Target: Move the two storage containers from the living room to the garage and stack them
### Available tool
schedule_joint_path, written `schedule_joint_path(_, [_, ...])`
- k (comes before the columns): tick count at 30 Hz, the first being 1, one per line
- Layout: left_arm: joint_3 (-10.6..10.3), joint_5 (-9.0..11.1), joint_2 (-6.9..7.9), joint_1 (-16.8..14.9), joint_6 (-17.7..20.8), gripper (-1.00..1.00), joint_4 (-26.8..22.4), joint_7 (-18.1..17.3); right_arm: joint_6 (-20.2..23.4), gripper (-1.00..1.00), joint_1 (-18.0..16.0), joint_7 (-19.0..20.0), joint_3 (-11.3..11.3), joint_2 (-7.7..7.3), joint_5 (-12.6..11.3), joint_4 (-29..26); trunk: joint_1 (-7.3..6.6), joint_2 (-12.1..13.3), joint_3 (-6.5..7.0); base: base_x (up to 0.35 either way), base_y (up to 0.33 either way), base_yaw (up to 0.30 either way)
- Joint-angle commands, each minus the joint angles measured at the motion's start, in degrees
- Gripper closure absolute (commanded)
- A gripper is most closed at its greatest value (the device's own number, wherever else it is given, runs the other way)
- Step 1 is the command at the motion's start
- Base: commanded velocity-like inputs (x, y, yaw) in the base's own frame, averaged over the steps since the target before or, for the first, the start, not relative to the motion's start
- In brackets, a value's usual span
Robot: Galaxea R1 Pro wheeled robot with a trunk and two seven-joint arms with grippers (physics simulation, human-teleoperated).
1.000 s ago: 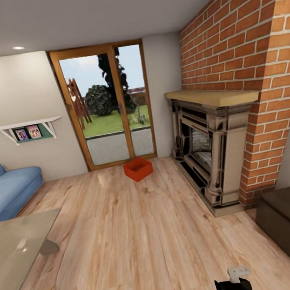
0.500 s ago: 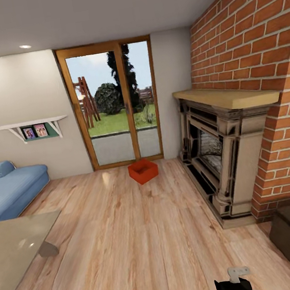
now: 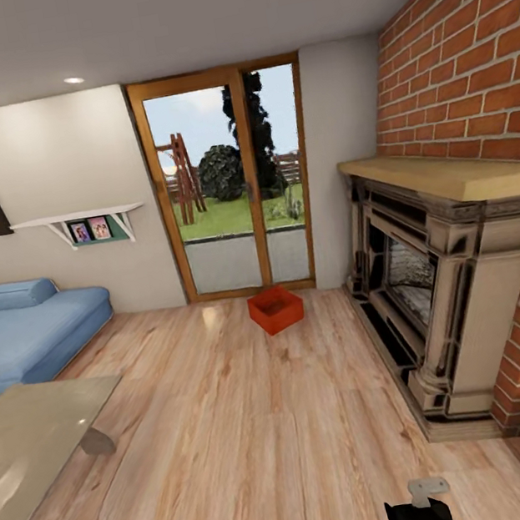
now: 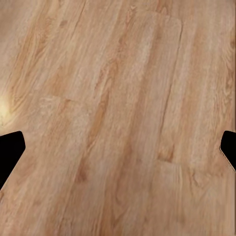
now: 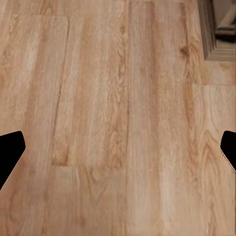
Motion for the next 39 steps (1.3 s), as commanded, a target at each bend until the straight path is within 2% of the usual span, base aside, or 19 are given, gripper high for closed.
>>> schedule_joint_path(1, [0.26,-0.18,-0.06,-0.02,-0.16,-1.0,0.04,0.0,-0.19,-1.0,-0.02,-0.23,0.49,-0.04,-0.59,0.04,0.05,-0.03,-0.02,0.301,-0.212,0.017])
schedule_joint_path(16, [0.26,-0.14,-0.03,-0.02,-0.16,-1.0,0.03,0.0,-0.19,-1.0,-0.02,-0.23,0.49,-0.04,-0.59,0.04,0.05,-0.03,-0.02,0.31,-0.161,0.002])
schedule_joint_path(20, [0.26,-0.13,-0.04,-0.02,-0.16,-1.0,0.03,0.0,-0.19,-1.0,-0.02,-0.21,0.49,-0.04,-0.59,0.04,0.05,-0.03,-0.03,0.327,-0.022,0.043])
schedule_joint_path(30, [0.26,-0.15,-0.06,-0.02,-0.16,-1.0,0.03,0.0,-0.19,-1.0,-0.02,-0.22,0.49,-0.04,-0.59,0.04,0.05,-0.03,-0.19,0.329,0.0,0.239])
schedule_joint_path(39, [0.26,-0.15,-0.04,-0.02,-0.06,-1.0,0.04,0.0,-0.19,-1.0,-0.02,-0.21,0.49,-0.04,-0.59,0.04,0.05,-0.03,-0.2,0.329,0.0,0.015])
